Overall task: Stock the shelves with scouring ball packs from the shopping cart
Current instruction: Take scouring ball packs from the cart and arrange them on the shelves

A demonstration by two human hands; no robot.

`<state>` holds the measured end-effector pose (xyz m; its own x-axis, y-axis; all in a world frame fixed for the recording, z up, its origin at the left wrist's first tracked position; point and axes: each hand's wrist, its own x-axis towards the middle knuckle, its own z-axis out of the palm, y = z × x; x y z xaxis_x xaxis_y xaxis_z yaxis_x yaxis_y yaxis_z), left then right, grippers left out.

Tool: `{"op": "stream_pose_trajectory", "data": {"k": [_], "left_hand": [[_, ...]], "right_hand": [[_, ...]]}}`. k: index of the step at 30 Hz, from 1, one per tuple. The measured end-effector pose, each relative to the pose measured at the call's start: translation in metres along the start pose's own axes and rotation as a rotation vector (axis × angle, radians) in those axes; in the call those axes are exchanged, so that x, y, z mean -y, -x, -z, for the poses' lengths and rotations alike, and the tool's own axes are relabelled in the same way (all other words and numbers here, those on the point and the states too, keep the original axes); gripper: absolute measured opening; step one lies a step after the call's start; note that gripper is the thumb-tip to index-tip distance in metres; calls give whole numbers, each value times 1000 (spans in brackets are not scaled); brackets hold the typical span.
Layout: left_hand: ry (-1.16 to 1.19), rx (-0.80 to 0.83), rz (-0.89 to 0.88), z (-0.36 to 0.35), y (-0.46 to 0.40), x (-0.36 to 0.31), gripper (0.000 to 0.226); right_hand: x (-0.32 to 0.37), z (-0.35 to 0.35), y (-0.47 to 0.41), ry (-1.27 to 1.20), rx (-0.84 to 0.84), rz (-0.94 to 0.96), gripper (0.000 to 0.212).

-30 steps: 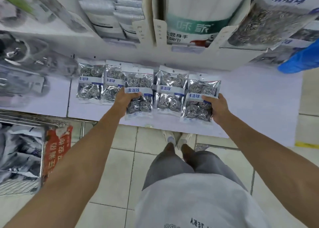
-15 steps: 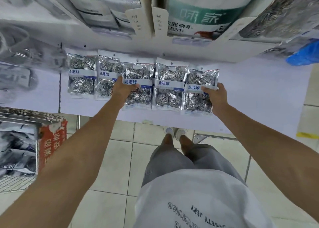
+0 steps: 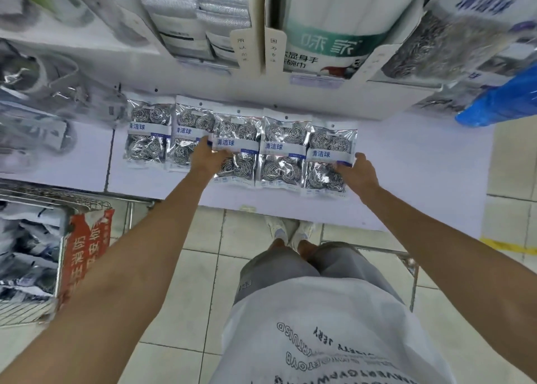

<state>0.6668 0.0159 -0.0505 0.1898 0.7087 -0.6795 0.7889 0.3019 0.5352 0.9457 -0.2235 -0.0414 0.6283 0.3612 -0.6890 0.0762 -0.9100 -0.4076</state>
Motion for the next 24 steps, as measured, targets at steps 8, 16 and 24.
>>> {"op": "stream_pose_trajectory", "data": {"k": [8, 16, 24], "left_hand": [[-97, -160, -177, 19, 111, 24, 48], [-269, -493, -96, 12, 233, 99, 53], [-177, -726, 112, 11, 321, 199, 48]], "right_hand": [[32, 0, 76, 451, 176, 526, 38], [79, -38, 144, 739, 281, 1049, 57], [123, -126, 234, 863, 352, 1474, 60]]}}
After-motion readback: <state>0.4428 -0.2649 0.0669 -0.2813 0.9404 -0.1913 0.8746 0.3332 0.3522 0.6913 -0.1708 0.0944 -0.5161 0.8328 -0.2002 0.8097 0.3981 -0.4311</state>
